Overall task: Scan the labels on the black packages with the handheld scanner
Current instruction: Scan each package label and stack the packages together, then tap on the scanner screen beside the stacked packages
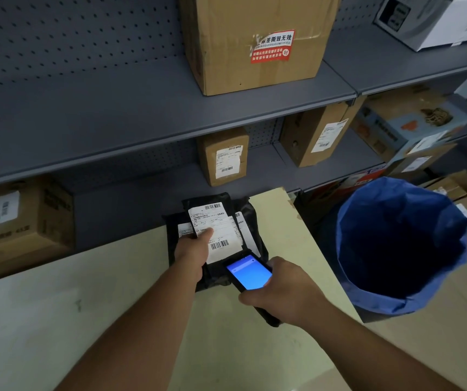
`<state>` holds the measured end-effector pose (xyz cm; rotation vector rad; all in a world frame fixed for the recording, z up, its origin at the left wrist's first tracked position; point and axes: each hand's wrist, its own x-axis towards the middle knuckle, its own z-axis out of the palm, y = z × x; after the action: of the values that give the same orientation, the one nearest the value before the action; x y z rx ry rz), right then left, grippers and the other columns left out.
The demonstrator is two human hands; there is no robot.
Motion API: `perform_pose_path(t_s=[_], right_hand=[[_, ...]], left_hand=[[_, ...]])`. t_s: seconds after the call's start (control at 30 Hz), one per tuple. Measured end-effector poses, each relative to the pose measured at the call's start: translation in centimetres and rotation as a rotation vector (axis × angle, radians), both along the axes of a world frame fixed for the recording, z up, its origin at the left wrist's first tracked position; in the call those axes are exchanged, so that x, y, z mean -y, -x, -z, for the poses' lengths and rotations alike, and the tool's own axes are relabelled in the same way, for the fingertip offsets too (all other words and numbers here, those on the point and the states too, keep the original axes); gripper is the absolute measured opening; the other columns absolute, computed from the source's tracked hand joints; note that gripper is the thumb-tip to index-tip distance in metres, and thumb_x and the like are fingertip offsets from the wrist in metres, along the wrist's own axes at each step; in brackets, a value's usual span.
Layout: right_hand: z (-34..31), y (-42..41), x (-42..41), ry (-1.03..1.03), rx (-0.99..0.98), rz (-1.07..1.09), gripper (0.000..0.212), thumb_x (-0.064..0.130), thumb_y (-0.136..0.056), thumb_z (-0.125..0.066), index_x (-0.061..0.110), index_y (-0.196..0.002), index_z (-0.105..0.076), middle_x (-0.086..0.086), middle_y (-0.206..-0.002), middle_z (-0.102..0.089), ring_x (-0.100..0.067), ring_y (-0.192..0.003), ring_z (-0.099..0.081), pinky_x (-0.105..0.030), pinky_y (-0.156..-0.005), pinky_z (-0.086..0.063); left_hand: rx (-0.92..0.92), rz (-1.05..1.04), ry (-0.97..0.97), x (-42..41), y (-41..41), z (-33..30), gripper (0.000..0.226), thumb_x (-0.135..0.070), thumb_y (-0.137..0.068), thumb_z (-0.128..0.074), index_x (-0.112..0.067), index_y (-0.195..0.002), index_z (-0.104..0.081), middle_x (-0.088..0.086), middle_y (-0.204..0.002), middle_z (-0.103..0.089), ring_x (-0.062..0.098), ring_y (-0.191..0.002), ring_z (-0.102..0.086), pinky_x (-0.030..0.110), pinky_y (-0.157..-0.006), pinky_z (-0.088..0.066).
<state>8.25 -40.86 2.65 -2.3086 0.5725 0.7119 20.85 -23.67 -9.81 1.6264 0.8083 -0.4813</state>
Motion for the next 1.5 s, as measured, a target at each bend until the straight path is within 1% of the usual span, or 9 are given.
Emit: perform_pose_path(t_s=[0.13,0.27,0.4,0.5,0.6,0.73,0.97,1.27,1.5], right_hand=[[0.2,-0.1,-0.3,-0.004,0.011,-0.012,0.061,0.052,-0.065,-0.087,0.028,-0.111,-0.056,0.005,-0.099,-0.064,-0.016,-0.090,-0.068,-0.040,-0.084,-0.066],[0.2,-0.3,-1.2,0.006,0.034,-0.033,0.061,0.053,-0.065,-0.088,0.028,-0.111,-0.056,0.005,-0.099,-0.064,-0.015,-0.088,-0.068,-0.040,-0.083,-0.067],[0.1,-0.4,-2.8,0.004,0.053,-0.046,0.058,0.052,-0.066,-0.088,0.028,-0.107,-0.055,0.004,-0.098,-0.064,-0.015,-0.088,-0.068,-0.039,-0.081,-0.066],[-0.2,-0.5,-4.5,-0.002,0.075,-0.056,0.054,0.049,-0.068,-0.089,0.028,-0.102,-0.054,0.003,-0.097,-0.065,-0.014,-0.085,-0.068,-0.035,-0.073,-0.062],[-0.4,-0.5,-6.4,0.015,0.086,-0.075,0.054,0.050,-0.068,-0.088,0.026,-0.103,-0.055,0.004,-0.095,-0.065,-0.013,-0.084,-0.068,-0.036,-0.074,-0.063],[-0.5,-0.1,-9.4,0.026,0.100,-0.079,0.051,0.048,-0.067,-0.086,0.025,-0.098,-0.054,0.003,-0.094,-0.066,-0.015,-0.082,-0.069,-0.037,-0.072,-0.062],[-0.5,0.8,-14.8,0.050,0.107,-0.089,0.052,0.046,-0.071,-0.086,0.020,-0.103,-0.053,0.002,-0.092,-0.065,-0.014,-0.073,-0.066,-0.031,-0.059,-0.054],[0.9,2.1,-20.9,0.017,0.147,-0.084,0.059,0.046,-0.074,-0.085,0.018,-0.112,-0.051,-0.001,-0.097,-0.064,-0.021,-0.084,-0.070,-0.040,-0.072,-0.065],[3.2,3.9,-23.6,0.016,0.137,-0.066,0.061,0.047,-0.072,-0.086,0.017,-0.113,-0.051,-0.004,-0.103,-0.064,-0.025,-0.090,-0.070,-0.044,-0.077,-0.066]], left_hand=[[0.043,0.015,-0.033,-0.5,0.1,0.0,0.041,-0.044,-0.091,-0.076,-0.021,-0.124,-0.071,0.004,-0.116,-0.079,0.029,-0.101,-0.075,0.047,-0.096,-0.061],[0.076,-0.014,-0.079,-1.8,0.3,-1.0,0.056,-0.043,-0.091,-0.076,-0.019,-0.139,-0.060,0.007,-0.127,-0.076,0.031,-0.108,-0.074,0.043,-0.086,-0.062],[0.108,-0.039,-0.117,-3.8,0.8,-2.5,0.073,-0.043,-0.094,-0.074,-0.017,-0.155,-0.043,0.006,-0.142,-0.064,0.036,-0.122,-0.066,0.043,-0.101,-0.055],[0.108,-0.020,-0.143,-5.7,1.5,-3.5,0.073,-0.045,-0.097,-0.071,-0.017,-0.157,-0.041,0.003,-0.151,-0.057,0.035,-0.134,-0.059,0.035,-0.098,-0.047],[0.119,-0.028,-0.150,-8.0,2.3,-3.9,0.078,-0.052,-0.094,-0.071,-0.019,-0.158,-0.041,0.008,-0.161,-0.051,0.033,-0.140,-0.055,0.039,-0.110,-0.045],[0.150,-0.026,-0.164,-11.4,4.0,-4.8,0.078,-0.052,-0.096,-0.067,-0.018,-0.161,-0.039,0.008,-0.164,-0.046,0.033,-0.145,-0.050,0.041,-0.117,-0.041],[0.156,-0.017,-0.221,-17.4,7.6,-5.8,0.074,-0.055,-0.099,-0.062,-0.023,-0.162,-0.038,0.006,-0.168,-0.041,0.035,-0.147,-0.047,0.045,-0.114,-0.043],[0.122,-0.006,-0.293,-23.8,12.0,-5.4,0.074,-0.059,-0.099,-0.060,-0.027,-0.162,-0.037,0.006,-0.169,-0.040,0.035,-0.147,-0.048,0.046,-0.112,-0.047],[0.116,0.068,-0.326,-26.6,15.8,-3.6,0.078,-0.062,-0.094,-0.064,-0.030,-0.161,-0.040,0.006,-0.167,-0.041,0.030,-0.149,-0.047,0.045,-0.118,-0.043]])
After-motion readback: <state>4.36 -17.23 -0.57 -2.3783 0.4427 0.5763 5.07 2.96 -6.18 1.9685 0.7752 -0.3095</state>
